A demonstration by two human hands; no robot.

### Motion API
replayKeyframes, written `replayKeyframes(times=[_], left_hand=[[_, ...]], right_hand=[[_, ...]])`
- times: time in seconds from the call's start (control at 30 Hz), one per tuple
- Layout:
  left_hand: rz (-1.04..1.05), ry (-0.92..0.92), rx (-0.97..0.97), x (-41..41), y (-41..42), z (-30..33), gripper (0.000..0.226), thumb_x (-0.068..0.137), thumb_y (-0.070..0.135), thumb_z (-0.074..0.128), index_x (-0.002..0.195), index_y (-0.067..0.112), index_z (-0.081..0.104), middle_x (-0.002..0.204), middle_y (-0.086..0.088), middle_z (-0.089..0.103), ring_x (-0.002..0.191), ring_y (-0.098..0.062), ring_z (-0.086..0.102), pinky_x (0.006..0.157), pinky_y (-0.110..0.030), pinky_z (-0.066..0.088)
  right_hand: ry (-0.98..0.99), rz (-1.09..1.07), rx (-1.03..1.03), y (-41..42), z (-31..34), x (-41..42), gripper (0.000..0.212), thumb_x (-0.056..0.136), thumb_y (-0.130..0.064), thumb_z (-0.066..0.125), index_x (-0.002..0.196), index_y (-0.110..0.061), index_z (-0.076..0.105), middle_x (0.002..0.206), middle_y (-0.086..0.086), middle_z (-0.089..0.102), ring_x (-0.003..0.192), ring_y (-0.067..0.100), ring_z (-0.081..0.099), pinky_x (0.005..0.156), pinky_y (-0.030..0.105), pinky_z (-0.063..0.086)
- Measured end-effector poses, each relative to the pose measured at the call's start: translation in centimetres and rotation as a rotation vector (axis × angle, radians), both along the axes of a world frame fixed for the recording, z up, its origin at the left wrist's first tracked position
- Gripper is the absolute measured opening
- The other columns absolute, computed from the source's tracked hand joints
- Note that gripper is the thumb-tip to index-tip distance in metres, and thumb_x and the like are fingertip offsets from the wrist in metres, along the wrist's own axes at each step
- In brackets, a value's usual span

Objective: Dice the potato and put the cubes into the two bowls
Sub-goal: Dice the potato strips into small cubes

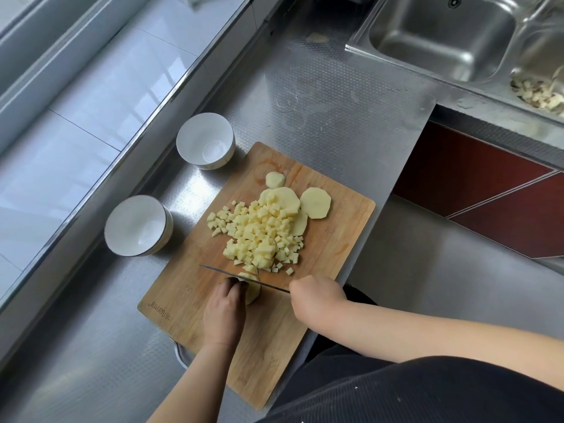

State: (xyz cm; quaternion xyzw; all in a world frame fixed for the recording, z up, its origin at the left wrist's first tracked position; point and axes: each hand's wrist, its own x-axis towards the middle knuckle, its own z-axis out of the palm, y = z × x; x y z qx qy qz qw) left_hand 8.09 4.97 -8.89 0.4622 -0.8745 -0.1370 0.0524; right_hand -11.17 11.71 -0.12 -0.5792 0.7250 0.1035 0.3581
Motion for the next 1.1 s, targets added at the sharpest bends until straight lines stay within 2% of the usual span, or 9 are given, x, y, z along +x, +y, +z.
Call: replayKeyframes(times=[0.13,0.17,0.23,0.3,0.4,0.67,0.83,0.97,1.1], left_hand=[[-0.002,0.001,0.010,0.0,0.0,-0.1,0.028,0.068,-0.007,0.079,0.093,0.005,0.073,0.090,-0.012,0.065,0.076,-0.031,0.063,0.052,-0.033,0.052],[-0.004,0.001,0.012,0.1,0.0,-0.1,0.028,0.068,-0.007,0.079,0.092,0.005,0.073,0.089,-0.011,0.064,0.075,-0.030,0.063,0.051,-0.032,0.051],[-0.006,-0.002,0.016,0.1,0.0,0.0,0.026,0.068,-0.006,0.079,0.091,0.005,0.073,0.089,-0.010,0.064,0.075,-0.030,0.062,0.050,-0.032,0.050],[-0.010,-0.008,0.023,0.0,0.0,0.2,0.025,0.070,-0.003,0.080,0.092,0.007,0.073,0.092,-0.010,0.065,0.077,-0.028,0.063,0.052,-0.032,0.052],[-0.018,0.004,0.022,0.0,0.1,0.7,0.027,0.069,-0.001,0.080,0.094,0.007,0.073,0.094,-0.010,0.066,0.079,-0.027,0.065,0.056,-0.032,0.054],[-0.001,0.014,0.004,1.1,0.5,0.7,0.026,0.069,0.000,0.083,0.094,0.005,0.074,0.092,-0.011,0.068,0.076,-0.028,0.066,0.054,-0.033,0.056],[0.004,0.021,-0.019,1.0,0.5,0.6,0.023,0.068,0.000,0.084,0.088,0.002,0.074,0.086,-0.012,0.068,0.069,-0.031,0.066,0.049,-0.033,0.052],[-0.010,0.037,-0.030,0.9,0.5,0.4,0.025,0.066,-0.003,0.084,0.088,0.003,0.074,0.086,-0.012,0.068,0.069,-0.031,0.066,0.049,-0.033,0.053],[-0.034,0.052,-0.018,0.8,0.6,0.2,0.028,0.063,-0.004,0.085,0.088,0.005,0.075,0.086,-0.012,0.069,0.069,-0.031,0.066,0.049,-0.033,0.052]], right_hand=[[0.004,-0.027,0.069,-0.2,-0.8,0.1,0.019,0.093,0.002,0.045,0.079,-0.008,0.053,0.066,0.001,0.035,0.069,0.022,0.044,0.047,0.024,0.028],[-0.004,-0.042,0.072,-0.1,-1.2,0.0,0.019,0.094,0.001,0.045,0.079,-0.008,0.053,0.067,0.001,0.037,0.070,0.023,0.045,0.047,0.024,0.028],[-0.032,-0.081,0.061,0.0,-1.8,-0.2,0.016,0.098,-0.008,0.045,0.095,-0.007,0.061,0.075,0.004,0.050,0.076,0.025,0.050,0.049,0.025,0.031],[-0.063,-0.135,0.054,0.1,-2.1,-0.7,0.022,0.101,-0.020,0.044,0.104,-0.008,0.062,0.095,0.008,0.062,0.084,0.028,0.057,0.057,0.028,0.038],[-0.108,-0.173,0.033,0.4,-2.2,-1.3,0.030,0.103,-0.030,0.041,0.109,-0.008,0.061,0.105,0.011,0.062,0.094,0.032,0.060,0.066,0.031,0.041],[-0.080,-0.062,-0.129,0.8,0.0,-0.9,0.023,0.102,-0.020,0.041,0.108,-0.009,0.060,0.102,0.013,0.064,0.092,0.032,0.061,0.061,0.030,0.034],[-0.052,0.003,-0.091,1.2,0.8,0.0,0.016,0.098,-0.011,0.043,0.100,-0.009,0.058,0.097,0.012,0.063,0.080,0.030,0.056,0.047,0.025,0.024],[-0.030,-0.002,-0.057,1.2,1.1,0.3,0.016,0.097,-0.007,0.043,0.101,-0.009,0.059,0.097,0.011,0.063,0.074,0.025,0.045,0.047,0.024,0.024],[0.012,0.011,0.009,1.1,1.1,0.5,0.020,0.095,-0.002,0.045,0.105,-0.008,0.061,0.091,0.009,0.059,0.080,0.027,0.054,0.053,0.026,0.035]])
